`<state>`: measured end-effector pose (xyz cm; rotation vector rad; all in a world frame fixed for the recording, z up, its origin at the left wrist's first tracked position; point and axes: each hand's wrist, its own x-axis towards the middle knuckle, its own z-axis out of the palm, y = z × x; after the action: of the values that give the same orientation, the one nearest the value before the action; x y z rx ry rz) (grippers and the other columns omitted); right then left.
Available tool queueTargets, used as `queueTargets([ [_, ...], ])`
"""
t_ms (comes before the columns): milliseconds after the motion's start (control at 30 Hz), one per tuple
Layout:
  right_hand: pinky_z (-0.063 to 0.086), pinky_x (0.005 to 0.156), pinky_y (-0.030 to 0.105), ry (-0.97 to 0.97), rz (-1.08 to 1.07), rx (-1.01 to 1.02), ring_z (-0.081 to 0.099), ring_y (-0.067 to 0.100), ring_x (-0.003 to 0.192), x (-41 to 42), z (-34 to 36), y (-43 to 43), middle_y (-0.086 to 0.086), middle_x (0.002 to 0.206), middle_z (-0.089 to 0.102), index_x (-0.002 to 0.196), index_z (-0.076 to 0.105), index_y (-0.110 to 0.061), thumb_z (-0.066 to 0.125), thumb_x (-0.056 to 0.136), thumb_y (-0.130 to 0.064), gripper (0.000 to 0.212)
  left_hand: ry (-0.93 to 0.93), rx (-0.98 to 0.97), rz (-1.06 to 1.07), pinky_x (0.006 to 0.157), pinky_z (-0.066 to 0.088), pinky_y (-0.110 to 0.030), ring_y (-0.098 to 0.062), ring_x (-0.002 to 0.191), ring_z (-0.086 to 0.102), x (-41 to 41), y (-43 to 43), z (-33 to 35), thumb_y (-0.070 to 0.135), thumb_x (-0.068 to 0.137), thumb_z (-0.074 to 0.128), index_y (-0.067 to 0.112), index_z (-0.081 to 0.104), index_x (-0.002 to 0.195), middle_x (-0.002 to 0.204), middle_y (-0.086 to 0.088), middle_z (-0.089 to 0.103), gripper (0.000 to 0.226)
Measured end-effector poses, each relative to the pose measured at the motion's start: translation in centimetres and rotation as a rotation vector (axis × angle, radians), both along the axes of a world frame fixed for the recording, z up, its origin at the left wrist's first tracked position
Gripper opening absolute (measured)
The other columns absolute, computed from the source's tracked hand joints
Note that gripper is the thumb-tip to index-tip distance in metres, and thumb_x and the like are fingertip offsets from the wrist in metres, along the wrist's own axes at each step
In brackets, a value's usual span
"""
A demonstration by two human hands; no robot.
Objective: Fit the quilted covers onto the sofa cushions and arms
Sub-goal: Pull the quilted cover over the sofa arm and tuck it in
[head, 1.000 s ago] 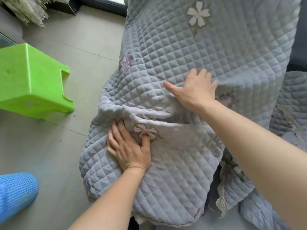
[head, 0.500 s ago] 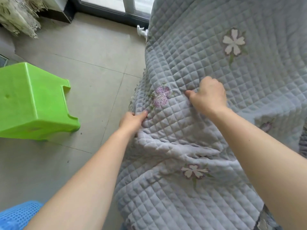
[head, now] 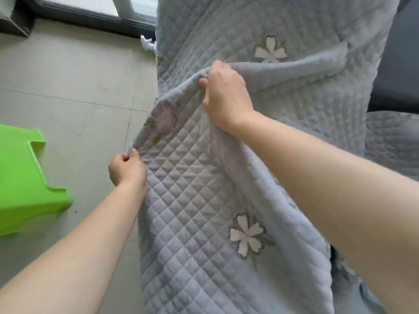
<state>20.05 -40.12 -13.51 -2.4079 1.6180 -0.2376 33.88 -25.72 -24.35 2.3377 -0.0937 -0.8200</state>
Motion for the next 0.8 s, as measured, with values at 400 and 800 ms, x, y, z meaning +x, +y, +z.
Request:
queueTargets([
  [400, 0.036, 0.065, 0.032, -0.507, -0.333, 0.034, 0.050, 0.018, 0.066, -10.6, 2.3, -4.7, 0.005, 0.066, 0.056, 0.071, 0.057, -0.003, 0.053, 0.091, -0.020, 0.026, -0.254, -0.245, -0.530, 0.110, 0.028, -0.045, -0.021, 0.124, 0.048, -4.1, -13.1, 8.8, 0.036, 0.093, 0.048, 0.025, 0.059, 0.124, 0.128, 0.001, 0.059, 0.035],
  [800, 0.045, 0.098, 0.039, -0.282, -0.963, 0.400, 0.052, 0.035, 0.118, -26.5, -1.5, -13.0, 0.018, 0.133, 0.051, 0.128, 0.049, -0.002, 0.073, 0.075, -0.047, 0.073, -0.371, -0.117, -0.741, 0.087, 0.042, -0.035, -0.033, 0.109, 0.056, -9.3, -21.6, 9.0, 0.044, 0.083, 0.067, 0.007, 0.062, 0.111, 0.114, -0.015, 0.064, 0.046],
])
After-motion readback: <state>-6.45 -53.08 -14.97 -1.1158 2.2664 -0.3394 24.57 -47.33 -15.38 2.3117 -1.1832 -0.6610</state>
